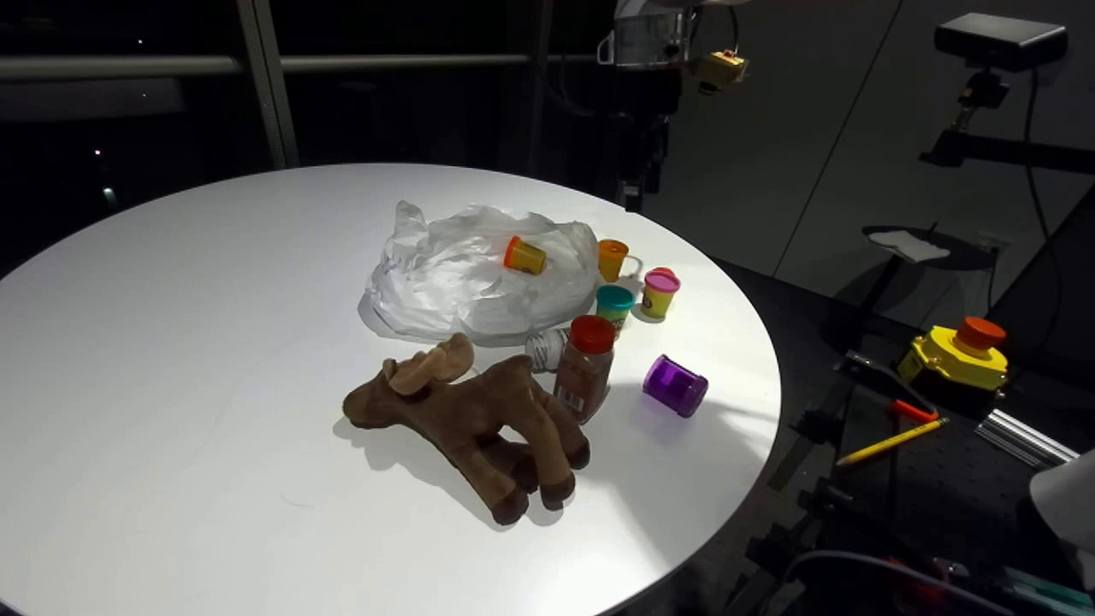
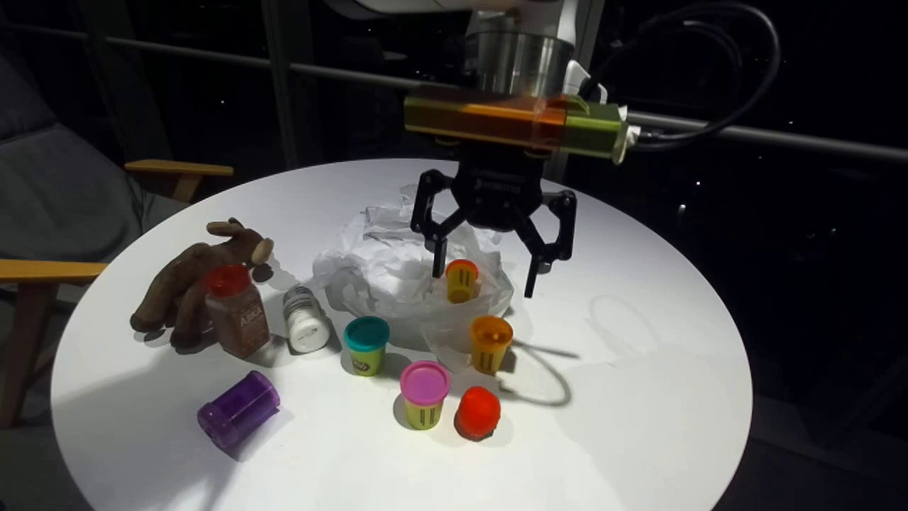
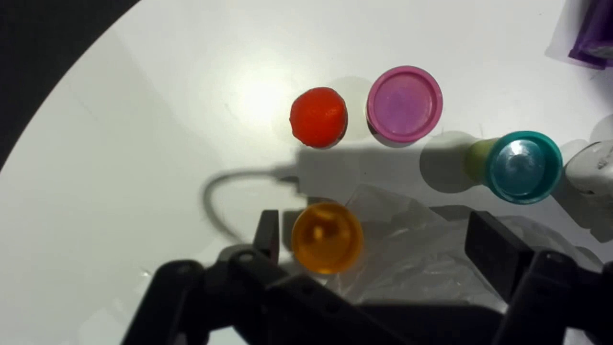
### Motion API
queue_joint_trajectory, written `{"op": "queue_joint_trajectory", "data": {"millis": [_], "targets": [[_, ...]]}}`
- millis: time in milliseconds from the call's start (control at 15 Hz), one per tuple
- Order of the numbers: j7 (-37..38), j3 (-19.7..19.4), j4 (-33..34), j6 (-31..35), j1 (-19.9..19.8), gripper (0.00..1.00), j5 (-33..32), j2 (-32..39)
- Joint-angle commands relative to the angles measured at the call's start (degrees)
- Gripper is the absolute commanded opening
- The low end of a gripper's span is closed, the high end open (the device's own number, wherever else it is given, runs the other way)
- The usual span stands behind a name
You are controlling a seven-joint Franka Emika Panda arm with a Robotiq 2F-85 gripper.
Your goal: Put the objects on the table in the plastic bag
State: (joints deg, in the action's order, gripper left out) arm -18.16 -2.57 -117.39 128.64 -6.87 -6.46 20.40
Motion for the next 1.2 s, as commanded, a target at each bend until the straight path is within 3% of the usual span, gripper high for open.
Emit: {"op": "queue_joint_trajectory", "data": {"millis": [0,200,333,1133], "targets": [[-4.5,0.7,-3.3,6.0,-2.1,1.0,1.8,0.3],[-6.8,1.5,-6.9,17.7,-3.8,1.0,4.6,0.9],[-8.1,2.0,-7.6,21.2,-4.4,1.0,5.1,2.5],[-8.8,5.0,-5.1,26.8,-6.9,1.0,4.9,9.0]]}}
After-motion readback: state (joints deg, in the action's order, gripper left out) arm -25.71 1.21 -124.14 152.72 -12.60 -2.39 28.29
